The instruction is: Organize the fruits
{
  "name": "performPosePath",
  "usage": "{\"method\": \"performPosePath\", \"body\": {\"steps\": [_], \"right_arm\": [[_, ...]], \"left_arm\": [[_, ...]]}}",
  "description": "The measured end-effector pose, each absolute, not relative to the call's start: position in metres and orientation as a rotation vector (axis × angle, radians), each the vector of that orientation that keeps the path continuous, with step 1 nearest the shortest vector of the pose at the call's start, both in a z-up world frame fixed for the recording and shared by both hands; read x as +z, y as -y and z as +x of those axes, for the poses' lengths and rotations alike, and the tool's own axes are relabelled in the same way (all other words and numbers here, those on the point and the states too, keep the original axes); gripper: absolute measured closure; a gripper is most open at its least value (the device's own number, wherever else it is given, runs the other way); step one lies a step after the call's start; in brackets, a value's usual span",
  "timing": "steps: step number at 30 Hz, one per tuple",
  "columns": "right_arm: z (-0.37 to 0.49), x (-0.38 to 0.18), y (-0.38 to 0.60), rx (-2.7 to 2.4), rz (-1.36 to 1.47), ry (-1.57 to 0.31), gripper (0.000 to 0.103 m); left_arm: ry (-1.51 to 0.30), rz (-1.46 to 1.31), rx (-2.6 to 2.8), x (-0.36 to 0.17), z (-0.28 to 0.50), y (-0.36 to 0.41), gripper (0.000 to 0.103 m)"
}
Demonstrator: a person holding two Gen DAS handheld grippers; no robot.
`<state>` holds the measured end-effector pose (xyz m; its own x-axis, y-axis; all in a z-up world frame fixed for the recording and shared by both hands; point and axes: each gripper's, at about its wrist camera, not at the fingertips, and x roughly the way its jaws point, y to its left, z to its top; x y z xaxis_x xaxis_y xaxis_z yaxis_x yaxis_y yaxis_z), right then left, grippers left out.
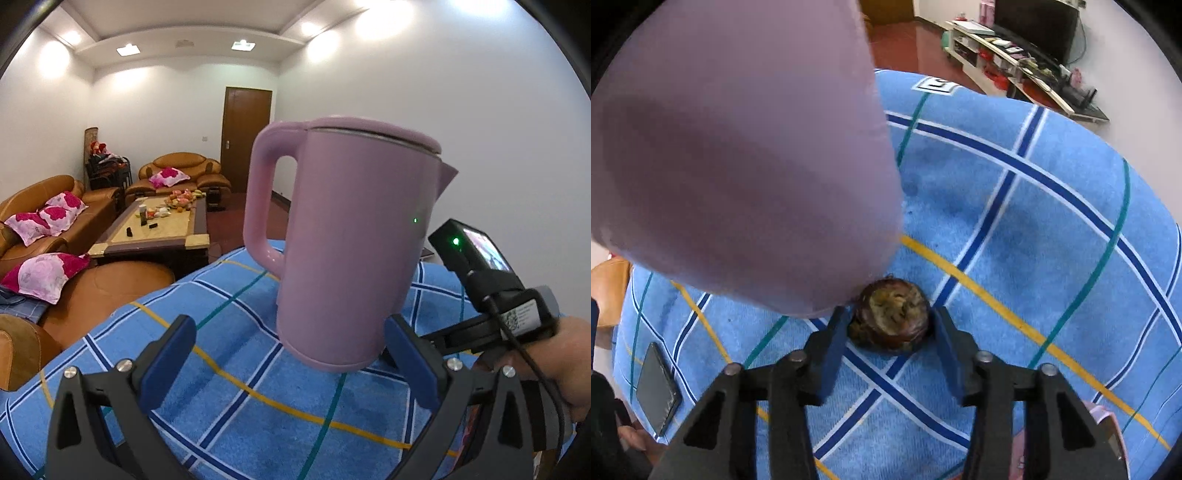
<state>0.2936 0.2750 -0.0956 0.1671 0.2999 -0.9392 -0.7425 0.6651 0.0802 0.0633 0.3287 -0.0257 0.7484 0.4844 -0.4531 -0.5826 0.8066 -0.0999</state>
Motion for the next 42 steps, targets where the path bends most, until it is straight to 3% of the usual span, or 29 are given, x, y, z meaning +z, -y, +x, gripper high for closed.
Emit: {"method": "performPosePath", "body": {"steps": [5, 12, 24, 42], "right_arm": [[0.271, -0.062, -0.255, 0.823, -0.423, -1.085, 0.056], [0.209, 0.004, -0.146, 0.858, -0.34, -0.93, 0.056], [0.173, -0.065, -0.075, 0.801, -0.366, -0.949, 0.056], [0.142, -0.023, 0.012, 0.794, -0.15, -0.529, 0.052]], "left_arm": [[-0.416, -0.25, 0.603, -0.022, 0.056, -0.329, 0.0], [-0.371, -0.225, 0.509, -0.005, 0.038, -0.288, 0.0], [-0.436, -0.187, 0.407, -0.003, 0.033, -0.211, 0.0], [-0.431, -0.058, 0.396, -0.001, 0.036, -0.134, 0.0]]}}
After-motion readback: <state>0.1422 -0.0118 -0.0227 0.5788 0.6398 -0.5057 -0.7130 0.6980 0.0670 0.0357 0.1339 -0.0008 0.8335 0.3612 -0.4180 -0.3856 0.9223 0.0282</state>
